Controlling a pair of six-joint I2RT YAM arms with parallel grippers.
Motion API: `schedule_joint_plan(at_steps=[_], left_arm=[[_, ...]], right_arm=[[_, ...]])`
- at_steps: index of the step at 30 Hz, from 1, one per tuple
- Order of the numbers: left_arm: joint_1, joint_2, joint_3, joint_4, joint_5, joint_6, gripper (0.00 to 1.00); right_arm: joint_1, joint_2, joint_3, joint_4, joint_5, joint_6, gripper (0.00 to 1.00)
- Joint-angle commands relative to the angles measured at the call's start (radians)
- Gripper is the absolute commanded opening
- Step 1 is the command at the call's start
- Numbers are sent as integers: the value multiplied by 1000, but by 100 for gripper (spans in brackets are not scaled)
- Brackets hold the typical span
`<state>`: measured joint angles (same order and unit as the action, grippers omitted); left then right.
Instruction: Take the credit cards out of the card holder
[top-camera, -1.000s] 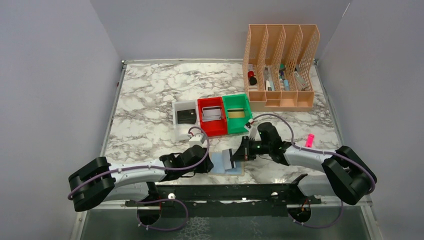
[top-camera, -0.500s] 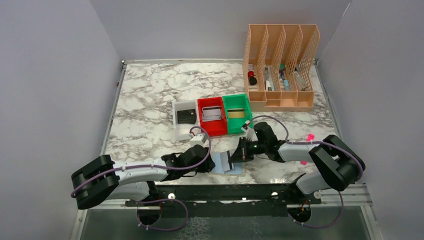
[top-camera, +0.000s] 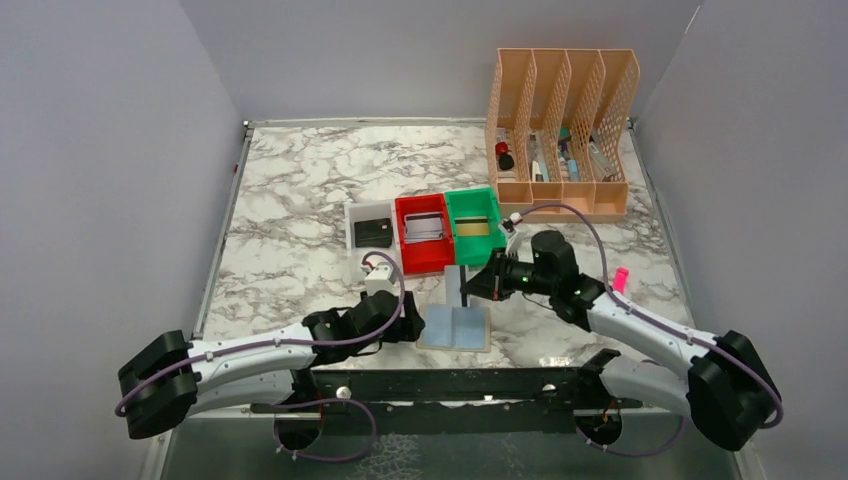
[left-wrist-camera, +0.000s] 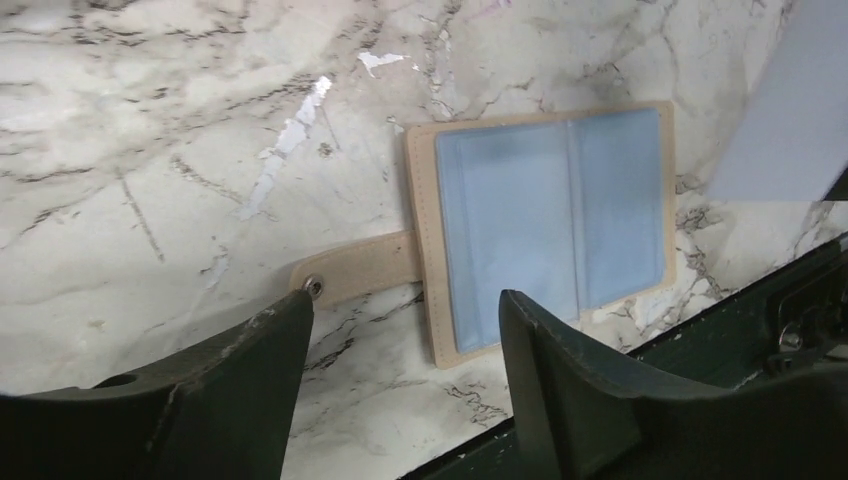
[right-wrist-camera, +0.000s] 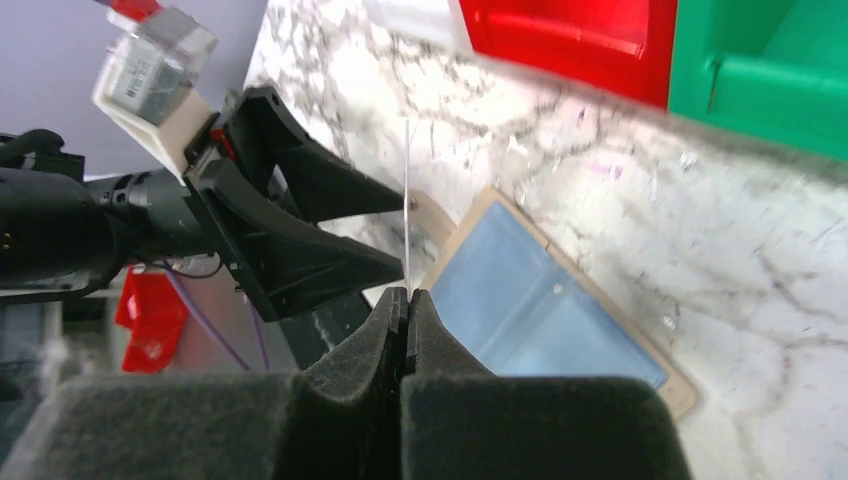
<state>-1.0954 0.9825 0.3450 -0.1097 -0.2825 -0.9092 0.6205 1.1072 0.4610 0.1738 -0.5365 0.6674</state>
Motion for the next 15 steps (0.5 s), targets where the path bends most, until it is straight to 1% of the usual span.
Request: schedule_joint_plan(at_steps=[1,3,5,8,10,15], left_arm=[[8,-83,-26,-115,-123,12,78],[32,-129,-36,-140,-135,11,83],[73,-179,-57,-146,-126,18,86],[173,-241,-95,-122,-37,54,87],[225,-252,-110,-117,13,61,87],[239,-244,-133,-94,33,51,88]], right_arm=[[-1,-91,25,-48,122,-109,1],[-1,-111,39,-49,145,-145,1],[-1,-118,61,-58,173,-183,1],[6,-104,111,-87,222,-246,1],[26,-75,149,-109,270,-290,1],[117,18,246,-147,415,-422,1]])
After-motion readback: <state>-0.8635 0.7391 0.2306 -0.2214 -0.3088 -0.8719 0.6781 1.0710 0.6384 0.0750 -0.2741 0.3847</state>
